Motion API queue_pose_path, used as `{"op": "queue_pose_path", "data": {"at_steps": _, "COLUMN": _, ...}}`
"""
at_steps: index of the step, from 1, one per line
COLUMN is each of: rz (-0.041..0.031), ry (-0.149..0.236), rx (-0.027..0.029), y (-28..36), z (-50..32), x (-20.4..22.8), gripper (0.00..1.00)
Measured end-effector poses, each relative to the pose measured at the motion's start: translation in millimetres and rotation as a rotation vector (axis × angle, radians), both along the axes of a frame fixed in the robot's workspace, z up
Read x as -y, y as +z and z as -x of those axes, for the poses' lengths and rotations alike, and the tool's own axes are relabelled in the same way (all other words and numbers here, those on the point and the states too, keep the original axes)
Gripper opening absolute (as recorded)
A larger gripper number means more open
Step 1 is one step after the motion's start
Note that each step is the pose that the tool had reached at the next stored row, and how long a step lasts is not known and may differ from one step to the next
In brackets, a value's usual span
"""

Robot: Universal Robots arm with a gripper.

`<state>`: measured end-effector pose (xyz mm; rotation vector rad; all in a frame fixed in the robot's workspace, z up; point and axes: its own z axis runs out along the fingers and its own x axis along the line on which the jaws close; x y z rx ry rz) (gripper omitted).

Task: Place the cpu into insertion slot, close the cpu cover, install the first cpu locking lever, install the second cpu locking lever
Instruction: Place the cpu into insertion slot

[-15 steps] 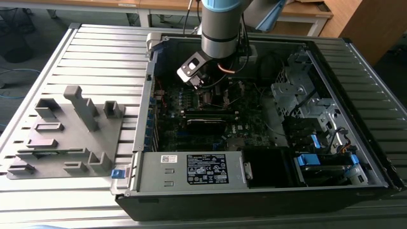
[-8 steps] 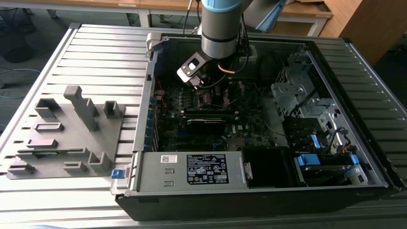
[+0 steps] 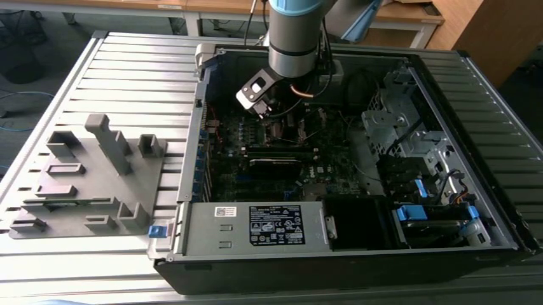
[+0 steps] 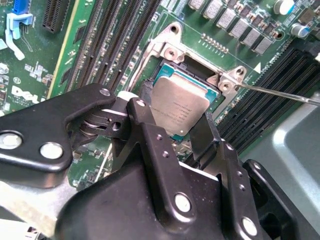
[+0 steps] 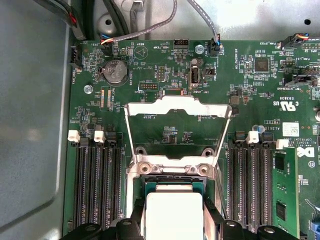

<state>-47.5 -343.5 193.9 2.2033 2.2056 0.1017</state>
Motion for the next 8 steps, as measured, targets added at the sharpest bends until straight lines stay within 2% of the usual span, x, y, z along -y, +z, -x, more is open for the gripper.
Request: {"op": "queue_pose_path", "data": {"at_steps": 8, "rz": -0.0002, "ry": 0.0, "rx": 0.0003, "y": -0.5, "z": -0.4, "x": 0.0, "gripper": 0.54}}
